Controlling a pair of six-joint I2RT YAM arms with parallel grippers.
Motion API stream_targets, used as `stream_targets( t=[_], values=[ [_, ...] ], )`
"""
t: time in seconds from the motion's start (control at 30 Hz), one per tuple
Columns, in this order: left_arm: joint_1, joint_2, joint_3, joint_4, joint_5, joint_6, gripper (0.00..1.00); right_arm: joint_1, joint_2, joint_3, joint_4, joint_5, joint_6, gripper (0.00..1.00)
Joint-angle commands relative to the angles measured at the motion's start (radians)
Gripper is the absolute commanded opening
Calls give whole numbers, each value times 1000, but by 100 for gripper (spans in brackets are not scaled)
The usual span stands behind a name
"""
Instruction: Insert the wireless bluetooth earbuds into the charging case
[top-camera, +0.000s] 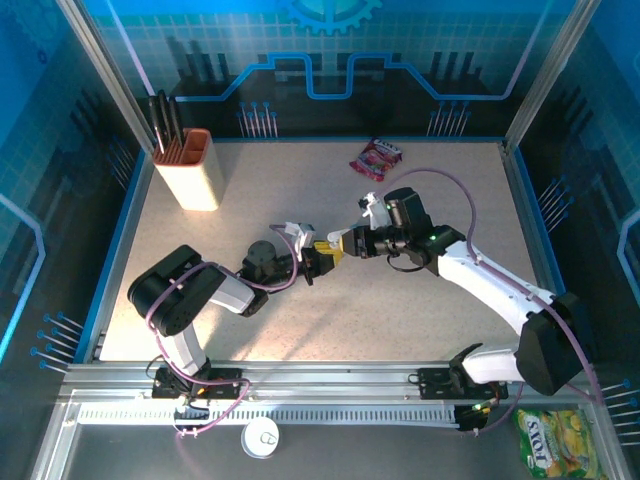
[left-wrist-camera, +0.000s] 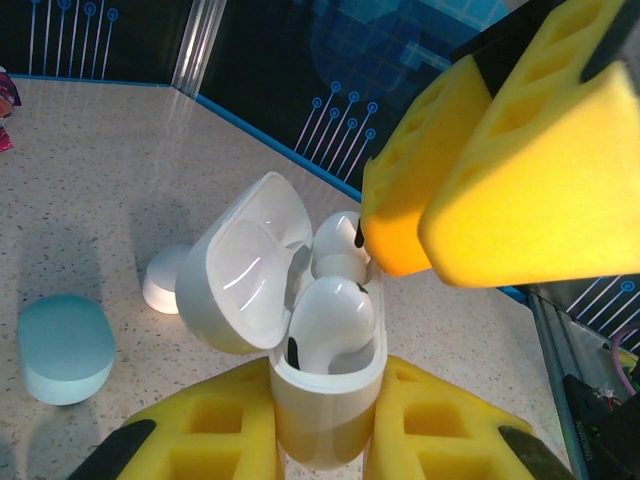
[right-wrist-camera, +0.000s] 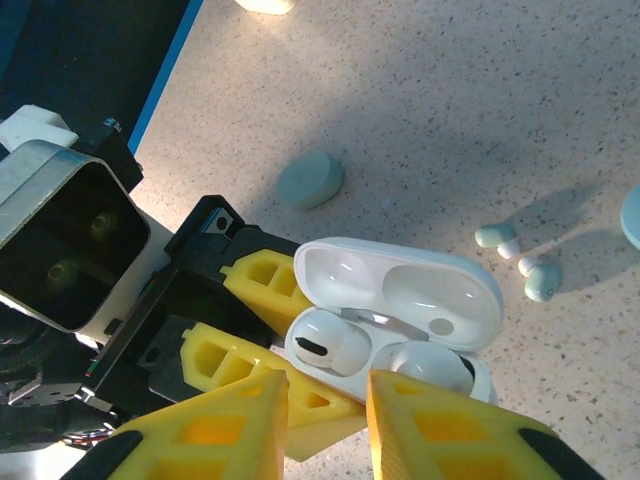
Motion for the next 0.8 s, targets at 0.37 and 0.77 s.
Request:
stream_targets(
  t=[0.37, 0.77],
  values=[
    [3, -3, -58, 43, 11, 341, 4, -7, -46, 105, -114, 111, -68, 43],
    [1, -25, -75, 42, 0, 444, 3, 79, 201, 384, -396, 278, -168, 28]
  ],
)
